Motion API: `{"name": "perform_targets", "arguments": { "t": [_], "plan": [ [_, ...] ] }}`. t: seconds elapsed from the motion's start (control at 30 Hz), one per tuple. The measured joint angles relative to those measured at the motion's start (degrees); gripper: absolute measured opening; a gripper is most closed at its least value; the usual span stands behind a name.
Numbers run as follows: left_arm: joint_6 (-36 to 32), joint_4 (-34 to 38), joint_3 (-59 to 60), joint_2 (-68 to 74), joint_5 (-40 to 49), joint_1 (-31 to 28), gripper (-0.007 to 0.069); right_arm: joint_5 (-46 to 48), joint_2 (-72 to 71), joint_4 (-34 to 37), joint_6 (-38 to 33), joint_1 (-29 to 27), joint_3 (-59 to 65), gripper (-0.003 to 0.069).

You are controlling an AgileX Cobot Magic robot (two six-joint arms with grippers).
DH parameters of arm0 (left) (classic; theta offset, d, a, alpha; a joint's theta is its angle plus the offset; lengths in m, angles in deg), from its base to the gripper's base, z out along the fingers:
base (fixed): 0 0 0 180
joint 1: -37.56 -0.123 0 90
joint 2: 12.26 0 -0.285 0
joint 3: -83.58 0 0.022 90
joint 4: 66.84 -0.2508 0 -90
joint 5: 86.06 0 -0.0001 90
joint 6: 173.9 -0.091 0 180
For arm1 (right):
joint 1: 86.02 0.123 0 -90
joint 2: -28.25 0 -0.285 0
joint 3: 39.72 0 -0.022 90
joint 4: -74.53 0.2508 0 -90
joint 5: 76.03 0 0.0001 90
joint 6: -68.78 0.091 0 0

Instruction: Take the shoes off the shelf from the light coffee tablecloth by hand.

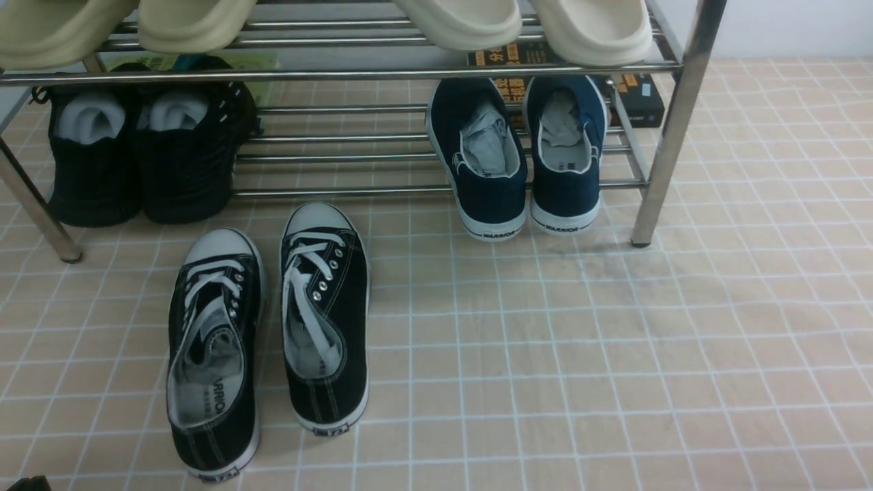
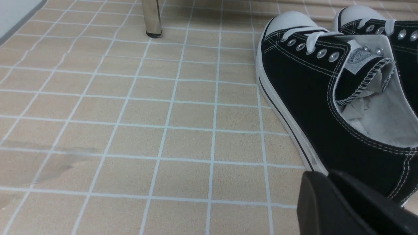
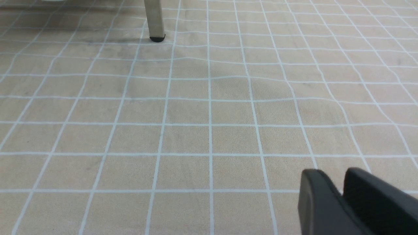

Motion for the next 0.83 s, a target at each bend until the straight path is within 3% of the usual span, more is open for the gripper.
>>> {"name": "perform_targets", "arguments": {
  "t": [0.83],
  "plan": [
    [0.0,-0.04,-0.05,0.0,0.0,0.0,0.0085,0.0,0.0,0.0,0.0,0.0,0.0,0.0175]
  ]
}}
